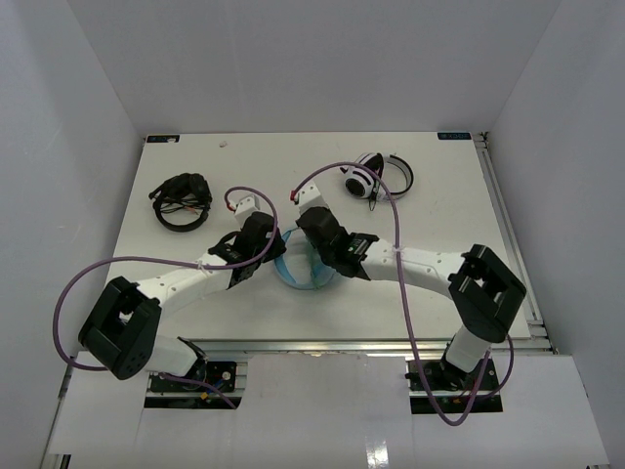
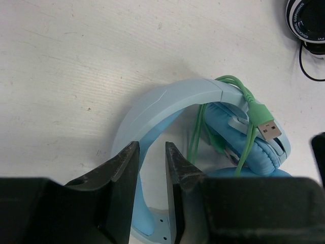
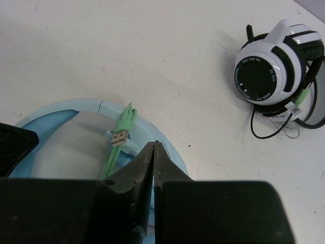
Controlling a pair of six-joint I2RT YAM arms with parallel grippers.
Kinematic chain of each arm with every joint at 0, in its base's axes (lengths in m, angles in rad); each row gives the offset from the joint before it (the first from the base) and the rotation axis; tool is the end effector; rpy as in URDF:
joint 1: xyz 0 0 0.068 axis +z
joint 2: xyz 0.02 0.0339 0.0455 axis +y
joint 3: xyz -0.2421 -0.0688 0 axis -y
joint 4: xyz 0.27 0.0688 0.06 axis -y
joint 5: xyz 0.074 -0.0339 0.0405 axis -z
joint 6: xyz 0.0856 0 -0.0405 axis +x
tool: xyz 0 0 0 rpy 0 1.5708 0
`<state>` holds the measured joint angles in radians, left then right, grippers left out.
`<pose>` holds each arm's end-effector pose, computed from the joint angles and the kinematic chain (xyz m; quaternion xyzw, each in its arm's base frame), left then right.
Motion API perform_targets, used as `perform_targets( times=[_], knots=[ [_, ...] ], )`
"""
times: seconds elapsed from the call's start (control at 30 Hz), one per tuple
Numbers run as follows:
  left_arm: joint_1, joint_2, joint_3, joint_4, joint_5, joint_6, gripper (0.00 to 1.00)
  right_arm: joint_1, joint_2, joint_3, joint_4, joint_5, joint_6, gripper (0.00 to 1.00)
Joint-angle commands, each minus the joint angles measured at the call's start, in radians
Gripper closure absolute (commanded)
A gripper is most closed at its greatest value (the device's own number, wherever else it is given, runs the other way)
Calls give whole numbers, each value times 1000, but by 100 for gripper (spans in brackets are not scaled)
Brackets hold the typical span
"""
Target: Wrap the headphones
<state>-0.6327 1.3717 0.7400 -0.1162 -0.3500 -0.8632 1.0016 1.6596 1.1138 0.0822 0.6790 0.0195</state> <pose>0.2905 -0.1766 0.1348 -0.1730 0.8885 -0.1509 0.3972 0.2766 0.3325 0.2029 -0.2238 0.7899 -0.0049 0.5709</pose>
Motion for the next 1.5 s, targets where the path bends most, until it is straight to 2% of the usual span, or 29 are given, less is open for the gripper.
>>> perform_targets(
  times=[0.0,0.07,0.17,0.27,0.37,0.43,0.53,0.57,0.6,0.7,0.77,0.93,1.1,1.23,1.47],
  knots=[
    [1,-55,72,-80,-45,-4,57,-3,-95,-13,33,50,35,92],
    [1,-76,77,-100,-53,-8,49,-3,-124,-31,24,62,48,92],
    [1,-112,72,-113,-64,-13,42,-3,-164,-52,8,62,77,92],
    [1,-151,81,-128,-67,6,32,-3,-208,-61,-30,20,106,90],
    [1,-200,93,-138,-54,41,24,-3,-287,-81,-54,-43,139,82],
    [1,-238,102,-138,-34,72,17,-1,-338,-102,-76,-88,174,64],
    [1,-312,120,-137,21,133,3,-1,-402,-148,-143,-149,228,12],
    [1,-333,125,-139,46,156,2,-1,-416,-149,-183,-144,252,6],
    [0,-352,127,-140,72,177,2,0,-429,-155,-214,-134,278,3],
    [-1,-407,127,-139,152,231,2,5,-496,-187,-282,-122,362,10],
    [-1,-452,114,-142,186,264,2,8,-533,-201,-341,-114,449,10],
    [-1,-523,68,-141,236,293,2,9,-640,-213,-462,-110,524,10],
    [-1,-548,38,-161,274,289,2,10,-793,-272,-484,-145,501,10],
    [-1,-577,-2,-150,262,279,2,9,-868,-311,-482,-104,484,10],
    [-1,-583,-16,-140,273,279,2,9,-894,-324,-478,-87,474,10]
  ],
)
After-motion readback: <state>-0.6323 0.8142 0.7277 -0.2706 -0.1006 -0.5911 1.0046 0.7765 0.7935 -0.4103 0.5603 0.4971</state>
